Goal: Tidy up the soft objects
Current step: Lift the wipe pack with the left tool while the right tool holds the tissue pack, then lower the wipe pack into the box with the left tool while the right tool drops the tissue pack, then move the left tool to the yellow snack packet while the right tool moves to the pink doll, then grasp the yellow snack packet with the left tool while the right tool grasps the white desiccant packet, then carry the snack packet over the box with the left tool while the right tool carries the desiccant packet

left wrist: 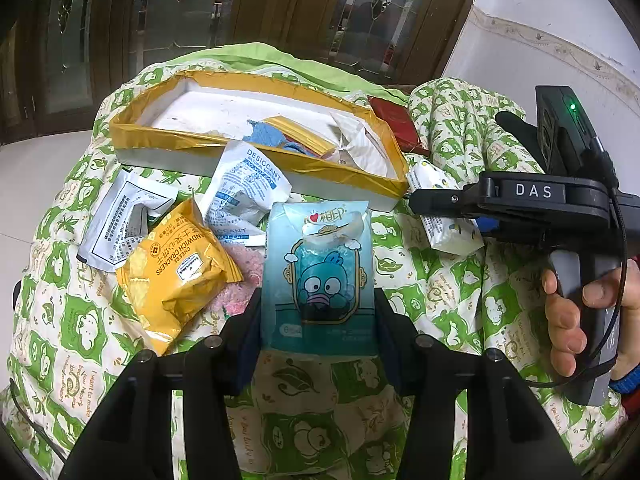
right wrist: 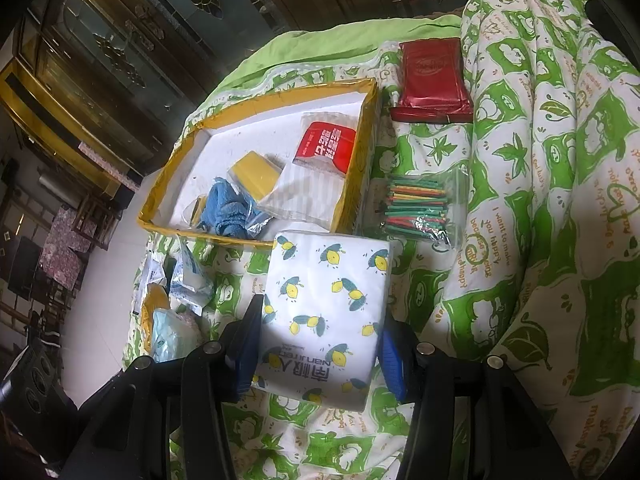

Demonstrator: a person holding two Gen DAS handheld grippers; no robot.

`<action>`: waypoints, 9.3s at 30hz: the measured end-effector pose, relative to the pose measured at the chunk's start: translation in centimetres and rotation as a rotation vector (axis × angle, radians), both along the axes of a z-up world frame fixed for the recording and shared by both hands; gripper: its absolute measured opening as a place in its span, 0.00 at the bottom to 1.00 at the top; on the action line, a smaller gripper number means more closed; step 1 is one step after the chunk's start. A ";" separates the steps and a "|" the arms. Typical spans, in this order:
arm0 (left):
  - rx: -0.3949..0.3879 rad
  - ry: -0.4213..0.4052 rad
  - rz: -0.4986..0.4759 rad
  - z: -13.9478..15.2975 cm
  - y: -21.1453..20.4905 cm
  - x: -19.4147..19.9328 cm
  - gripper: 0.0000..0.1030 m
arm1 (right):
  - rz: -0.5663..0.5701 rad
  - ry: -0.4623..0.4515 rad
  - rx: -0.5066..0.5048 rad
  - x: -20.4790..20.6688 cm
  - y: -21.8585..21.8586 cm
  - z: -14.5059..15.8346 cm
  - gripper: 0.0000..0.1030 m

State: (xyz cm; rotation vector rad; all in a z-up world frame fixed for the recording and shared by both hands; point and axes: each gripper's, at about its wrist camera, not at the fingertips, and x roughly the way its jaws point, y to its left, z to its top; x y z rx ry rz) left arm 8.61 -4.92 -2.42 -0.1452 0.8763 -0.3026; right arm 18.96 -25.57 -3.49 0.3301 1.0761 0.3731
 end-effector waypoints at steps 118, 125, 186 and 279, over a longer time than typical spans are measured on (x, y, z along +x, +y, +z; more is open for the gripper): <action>-0.045 -0.062 0.241 4.3 8.3 8.3 0.96 | 0.084 -0.120 0.075 11.7 6.4 3.0 0.87; -0.019 -0.082 0.266 3.8 8.5 4.0 0.96 | 0.111 -0.149 0.043 8.0 6.1 3.0 0.89; -0.112 0.079 0.237 -2.8 8.4 3.6 0.94 | 0.288 0.084 0.126 6.6 15.2 -3.9 0.69; -0.169 0.024 0.255 -0.3 9.0 1.0 0.67 | -0.024 -0.024 0.305 3.9 -1.8 2.6 0.34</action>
